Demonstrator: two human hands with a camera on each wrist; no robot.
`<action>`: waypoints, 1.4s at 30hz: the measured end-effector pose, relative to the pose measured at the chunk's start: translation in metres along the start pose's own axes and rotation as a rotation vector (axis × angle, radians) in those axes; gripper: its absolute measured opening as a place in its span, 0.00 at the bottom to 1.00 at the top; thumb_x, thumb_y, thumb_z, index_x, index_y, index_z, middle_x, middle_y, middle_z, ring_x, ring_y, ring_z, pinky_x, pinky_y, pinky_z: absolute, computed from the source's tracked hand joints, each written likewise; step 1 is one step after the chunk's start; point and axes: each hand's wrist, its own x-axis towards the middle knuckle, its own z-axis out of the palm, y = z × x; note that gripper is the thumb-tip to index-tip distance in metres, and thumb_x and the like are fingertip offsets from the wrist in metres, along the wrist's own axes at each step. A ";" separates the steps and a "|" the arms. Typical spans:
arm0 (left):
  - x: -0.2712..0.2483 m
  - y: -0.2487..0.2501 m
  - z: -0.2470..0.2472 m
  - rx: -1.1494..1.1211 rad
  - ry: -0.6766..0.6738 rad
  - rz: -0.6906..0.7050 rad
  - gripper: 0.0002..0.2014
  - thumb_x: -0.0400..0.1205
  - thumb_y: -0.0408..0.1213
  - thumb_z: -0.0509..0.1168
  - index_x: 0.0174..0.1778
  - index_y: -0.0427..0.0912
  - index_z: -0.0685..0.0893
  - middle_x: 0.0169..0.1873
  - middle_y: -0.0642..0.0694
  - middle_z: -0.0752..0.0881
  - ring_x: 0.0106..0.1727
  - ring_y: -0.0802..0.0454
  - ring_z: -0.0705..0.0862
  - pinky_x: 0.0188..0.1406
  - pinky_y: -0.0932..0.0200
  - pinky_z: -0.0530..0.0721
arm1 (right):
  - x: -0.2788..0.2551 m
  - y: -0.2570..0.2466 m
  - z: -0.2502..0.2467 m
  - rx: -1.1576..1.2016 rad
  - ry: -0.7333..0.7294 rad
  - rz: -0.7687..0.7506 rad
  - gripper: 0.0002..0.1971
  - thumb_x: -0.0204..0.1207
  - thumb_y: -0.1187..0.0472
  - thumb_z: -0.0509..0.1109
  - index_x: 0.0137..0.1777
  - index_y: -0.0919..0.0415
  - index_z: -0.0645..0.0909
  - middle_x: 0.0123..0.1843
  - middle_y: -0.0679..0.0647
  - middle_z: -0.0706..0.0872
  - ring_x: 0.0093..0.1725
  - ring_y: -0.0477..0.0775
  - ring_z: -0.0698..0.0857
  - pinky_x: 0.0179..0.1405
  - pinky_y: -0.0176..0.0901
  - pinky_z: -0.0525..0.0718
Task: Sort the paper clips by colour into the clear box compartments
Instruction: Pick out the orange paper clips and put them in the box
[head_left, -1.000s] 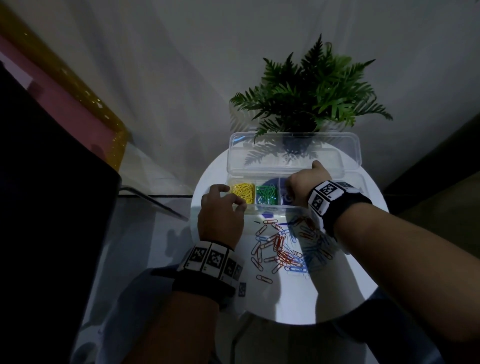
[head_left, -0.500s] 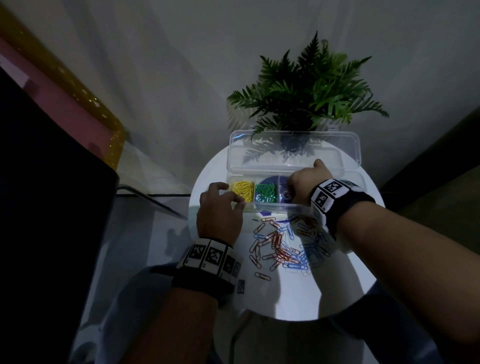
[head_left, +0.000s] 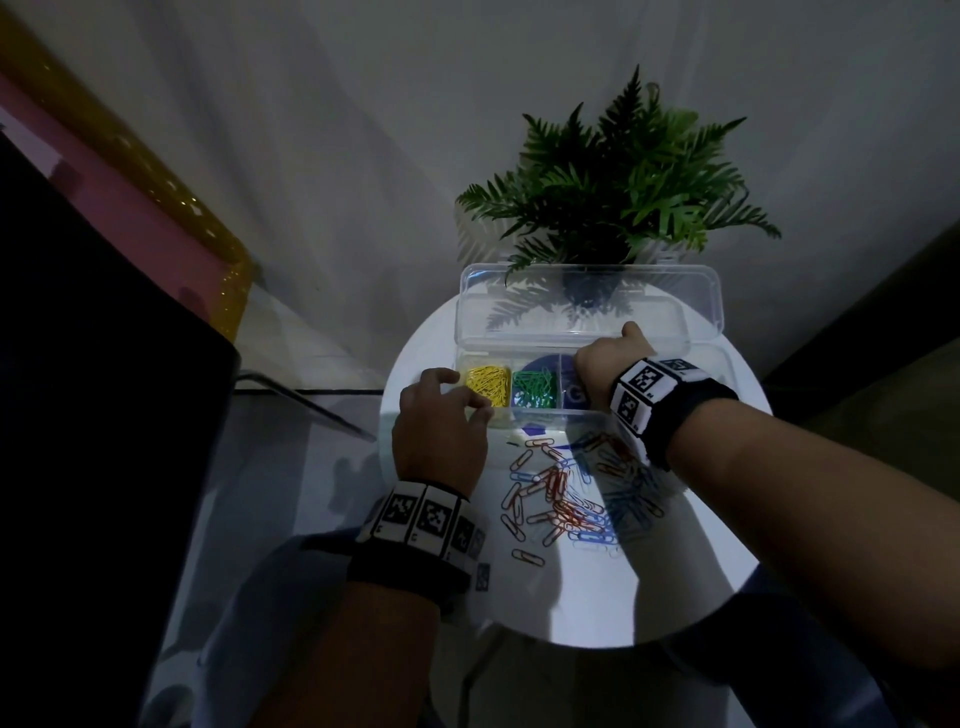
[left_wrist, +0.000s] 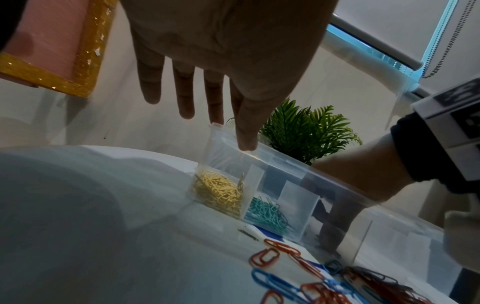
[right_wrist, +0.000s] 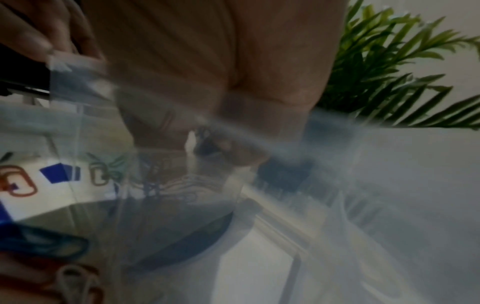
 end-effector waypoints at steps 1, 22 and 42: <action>0.000 0.000 0.000 0.009 0.002 0.001 0.05 0.77 0.44 0.69 0.44 0.51 0.89 0.62 0.53 0.78 0.65 0.49 0.72 0.53 0.54 0.76 | -0.001 0.000 -0.001 -0.006 0.003 -0.012 0.02 0.77 0.62 0.62 0.47 0.54 0.73 0.48 0.53 0.85 0.55 0.56 0.82 0.74 0.55 0.60; -0.001 0.001 0.003 0.050 0.006 0.030 0.06 0.79 0.44 0.67 0.46 0.51 0.89 0.62 0.52 0.77 0.66 0.50 0.71 0.55 0.54 0.75 | -0.020 0.006 -0.019 0.103 0.048 -0.090 0.03 0.76 0.55 0.66 0.42 0.53 0.76 0.49 0.53 0.86 0.55 0.57 0.82 0.63 0.47 0.69; -0.034 -0.011 -0.005 -0.257 0.116 0.052 0.09 0.77 0.34 0.66 0.52 0.46 0.81 0.53 0.47 0.79 0.55 0.48 0.79 0.52 0.56 0.78 | -0.051 -0.014 -0.016 0.799 0.425 0.020 0.11 0.74 0.54 0.72 0.54 0.56 0.84 0.47 0.52 0.85 0.48 0.53 0.82 0.49 0.43 0.79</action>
